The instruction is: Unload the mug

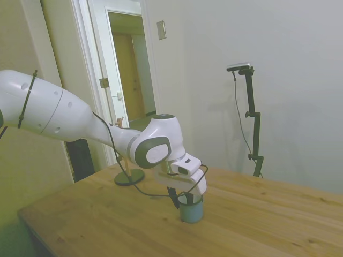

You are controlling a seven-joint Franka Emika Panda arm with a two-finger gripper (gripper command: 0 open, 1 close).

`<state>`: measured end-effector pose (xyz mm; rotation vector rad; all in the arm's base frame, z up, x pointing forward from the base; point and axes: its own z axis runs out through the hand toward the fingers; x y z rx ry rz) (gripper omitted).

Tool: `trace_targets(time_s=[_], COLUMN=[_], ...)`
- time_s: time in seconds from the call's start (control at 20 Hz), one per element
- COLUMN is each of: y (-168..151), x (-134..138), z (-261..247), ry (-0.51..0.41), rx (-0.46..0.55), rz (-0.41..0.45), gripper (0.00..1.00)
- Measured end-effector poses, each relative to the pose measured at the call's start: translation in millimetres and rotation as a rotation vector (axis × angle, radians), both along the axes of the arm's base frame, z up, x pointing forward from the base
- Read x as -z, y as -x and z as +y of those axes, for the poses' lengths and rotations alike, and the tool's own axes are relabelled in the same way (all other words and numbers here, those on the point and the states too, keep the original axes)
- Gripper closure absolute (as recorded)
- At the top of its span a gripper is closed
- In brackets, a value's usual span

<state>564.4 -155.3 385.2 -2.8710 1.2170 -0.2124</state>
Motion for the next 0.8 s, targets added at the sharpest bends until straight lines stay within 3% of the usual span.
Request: trace_targets(time_s=[0.3,0.55,0.8], y=[0,-2,-8], x=[-49,-98,-111], z=[9,50,108], ry=[0.016,0.011,-0.026], rx=[-0.011,-0.043,-0.059], rz=[-0.067,-0.119,-0.14], gripper=[0.0,0.0,0.0])
